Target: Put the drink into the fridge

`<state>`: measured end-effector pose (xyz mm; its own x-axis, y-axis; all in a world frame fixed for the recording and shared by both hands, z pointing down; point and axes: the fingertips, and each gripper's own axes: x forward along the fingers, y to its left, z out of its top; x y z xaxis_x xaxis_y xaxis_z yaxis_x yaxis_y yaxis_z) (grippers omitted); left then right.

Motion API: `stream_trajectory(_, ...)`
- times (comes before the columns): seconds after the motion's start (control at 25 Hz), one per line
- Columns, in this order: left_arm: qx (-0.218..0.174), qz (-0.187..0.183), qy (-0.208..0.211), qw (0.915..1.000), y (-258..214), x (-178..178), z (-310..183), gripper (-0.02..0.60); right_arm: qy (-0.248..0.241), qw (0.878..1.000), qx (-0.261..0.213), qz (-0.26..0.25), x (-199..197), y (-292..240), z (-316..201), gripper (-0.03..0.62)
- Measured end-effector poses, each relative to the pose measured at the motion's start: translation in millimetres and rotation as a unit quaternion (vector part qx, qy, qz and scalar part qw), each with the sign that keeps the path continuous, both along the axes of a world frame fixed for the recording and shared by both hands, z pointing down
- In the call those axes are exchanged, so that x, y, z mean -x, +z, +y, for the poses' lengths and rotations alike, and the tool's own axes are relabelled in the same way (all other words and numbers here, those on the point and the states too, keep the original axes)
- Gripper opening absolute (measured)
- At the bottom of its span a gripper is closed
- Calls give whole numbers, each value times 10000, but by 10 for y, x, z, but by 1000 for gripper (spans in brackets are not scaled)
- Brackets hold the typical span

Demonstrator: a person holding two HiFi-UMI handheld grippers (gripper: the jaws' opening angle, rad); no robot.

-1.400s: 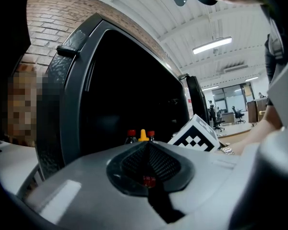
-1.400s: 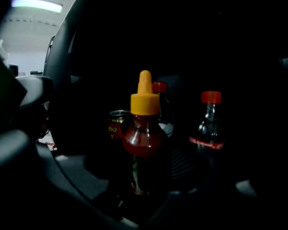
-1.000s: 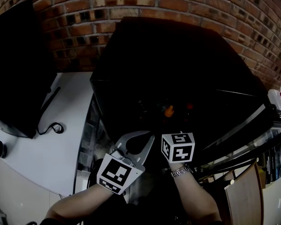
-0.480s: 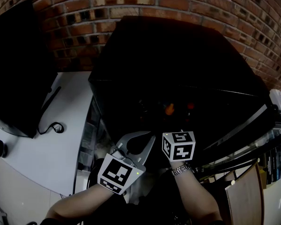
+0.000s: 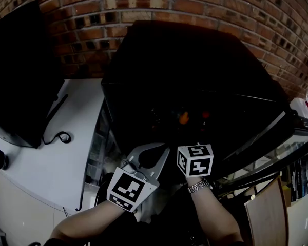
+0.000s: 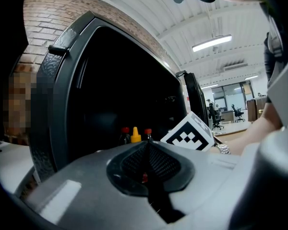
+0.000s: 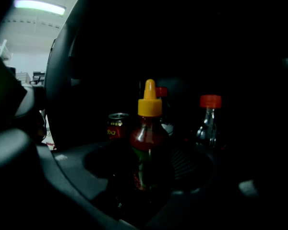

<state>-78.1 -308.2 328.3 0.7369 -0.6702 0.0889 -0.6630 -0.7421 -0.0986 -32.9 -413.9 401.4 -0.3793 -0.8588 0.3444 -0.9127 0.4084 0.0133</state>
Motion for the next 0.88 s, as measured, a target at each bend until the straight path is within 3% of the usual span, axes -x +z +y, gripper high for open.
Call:
stream_trajectory(0.32,-31,182,-113,9998,-182,-8,258,5,-3,9999,-155,-67,-67,-200,400,287)
stream_trajectory(0.44,-92,89,-103,9999,-124,13,382,5,25,9997,-247,-88,-121,-265,607,287)
stream_trajectory(0.88,-21,186,-194,9996,-52,6,1144,5,-37,9994,-325,-84,-151,-288,1540,264)
